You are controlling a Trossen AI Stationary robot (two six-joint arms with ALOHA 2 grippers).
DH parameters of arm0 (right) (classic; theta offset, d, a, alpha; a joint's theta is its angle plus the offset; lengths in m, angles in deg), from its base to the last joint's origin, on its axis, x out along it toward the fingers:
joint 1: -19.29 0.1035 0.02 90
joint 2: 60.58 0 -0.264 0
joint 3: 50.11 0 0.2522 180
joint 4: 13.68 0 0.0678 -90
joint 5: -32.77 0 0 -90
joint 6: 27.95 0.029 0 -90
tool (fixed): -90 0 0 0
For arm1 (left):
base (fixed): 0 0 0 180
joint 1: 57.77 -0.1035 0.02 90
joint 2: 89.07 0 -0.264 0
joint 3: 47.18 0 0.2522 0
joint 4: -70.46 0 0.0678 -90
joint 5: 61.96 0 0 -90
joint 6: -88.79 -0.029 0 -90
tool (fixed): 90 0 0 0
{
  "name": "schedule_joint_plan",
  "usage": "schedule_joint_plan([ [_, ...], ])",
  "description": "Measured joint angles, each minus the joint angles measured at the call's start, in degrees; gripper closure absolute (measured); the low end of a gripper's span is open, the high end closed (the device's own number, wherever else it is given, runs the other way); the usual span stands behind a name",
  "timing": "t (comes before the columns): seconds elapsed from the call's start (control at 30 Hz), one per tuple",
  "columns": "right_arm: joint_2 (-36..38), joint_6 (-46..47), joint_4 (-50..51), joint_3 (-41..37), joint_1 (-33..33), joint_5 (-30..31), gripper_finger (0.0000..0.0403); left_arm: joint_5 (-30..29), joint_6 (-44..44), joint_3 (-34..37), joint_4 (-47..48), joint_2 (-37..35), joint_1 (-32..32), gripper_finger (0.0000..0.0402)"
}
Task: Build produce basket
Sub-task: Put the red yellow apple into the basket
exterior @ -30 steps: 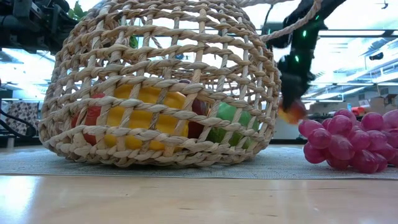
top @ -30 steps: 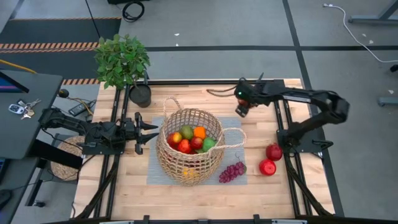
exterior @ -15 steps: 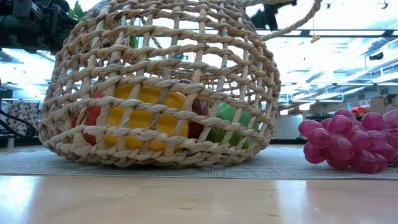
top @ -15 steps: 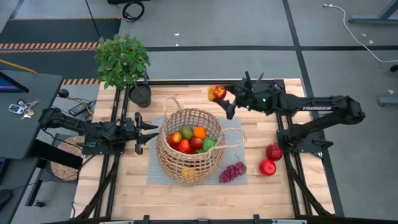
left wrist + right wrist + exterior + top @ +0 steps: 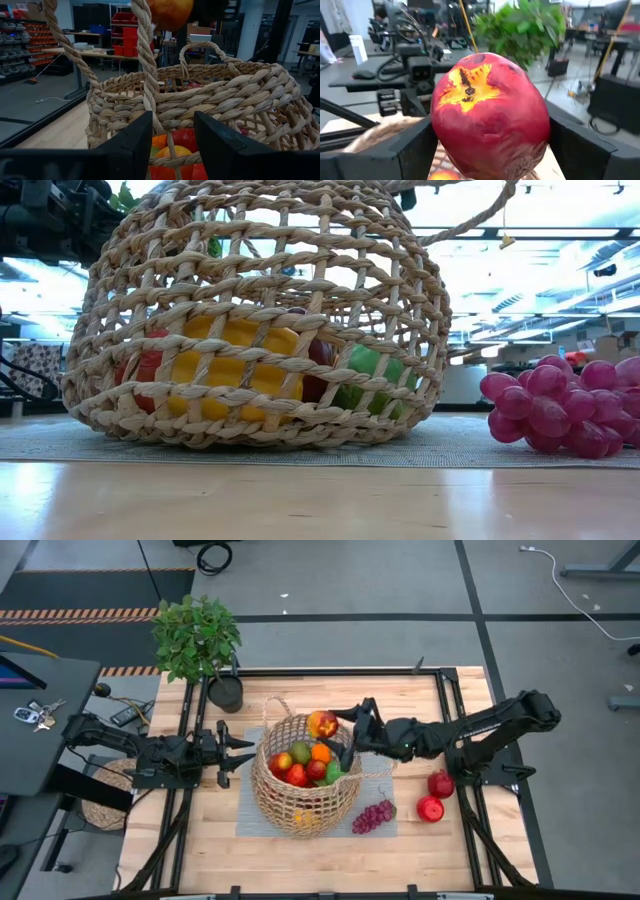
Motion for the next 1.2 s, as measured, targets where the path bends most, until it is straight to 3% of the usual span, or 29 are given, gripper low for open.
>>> schedule_joint_plan([
  [0.43,3.5,-9.0,2.5,0.0,2.1,-9.5,0.0059,0.0,0.0,0.0,0.0,0.0,0.0,0.0249],
  [0.73,2.6,-15.2,4.3,0.0,2.1,-6.9,0.0059,0.0,0.0,0.0,0.0,0.0,0.0,0.0254],
  [1.2,2.1,-34.9,6.2,0.0,1.6,-7.0,0.0059,0.0,0.0,0.0,0.0,0.0,0.0,0.0254],
])
